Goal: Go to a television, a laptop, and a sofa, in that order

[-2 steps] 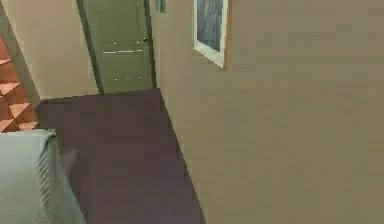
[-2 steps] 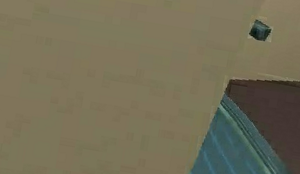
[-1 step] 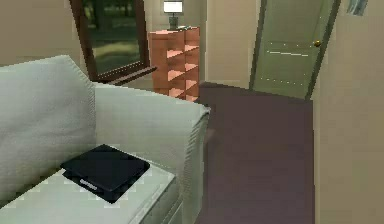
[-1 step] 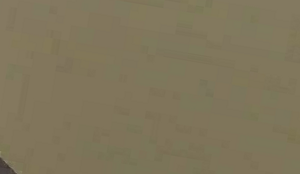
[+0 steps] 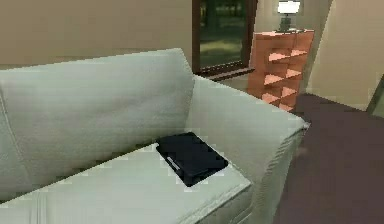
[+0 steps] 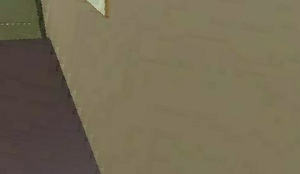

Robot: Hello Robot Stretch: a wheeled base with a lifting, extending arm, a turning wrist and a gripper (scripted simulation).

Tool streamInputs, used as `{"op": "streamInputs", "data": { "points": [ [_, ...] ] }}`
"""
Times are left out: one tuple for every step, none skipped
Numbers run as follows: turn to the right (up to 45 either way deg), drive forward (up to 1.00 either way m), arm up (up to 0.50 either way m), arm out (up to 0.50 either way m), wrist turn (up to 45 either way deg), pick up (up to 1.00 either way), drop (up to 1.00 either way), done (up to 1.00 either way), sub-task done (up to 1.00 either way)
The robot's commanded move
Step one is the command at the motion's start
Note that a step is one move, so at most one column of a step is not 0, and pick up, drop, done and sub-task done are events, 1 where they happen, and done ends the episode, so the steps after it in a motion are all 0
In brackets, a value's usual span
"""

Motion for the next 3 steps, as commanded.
{"op": "streamInputs", "data": {
  "points": [
    [0.0,0.00,0.00,0.00,0.0,0.00,0.00,0.00,1.00],
    [-42.0,0.00,0.00,0.00,0.0,0.00,0.00,0.00,0.00],
    [0.0,0.00,0.00,0.00,0.0,0.00,0.00,1.00,0.00]
  ]
}}
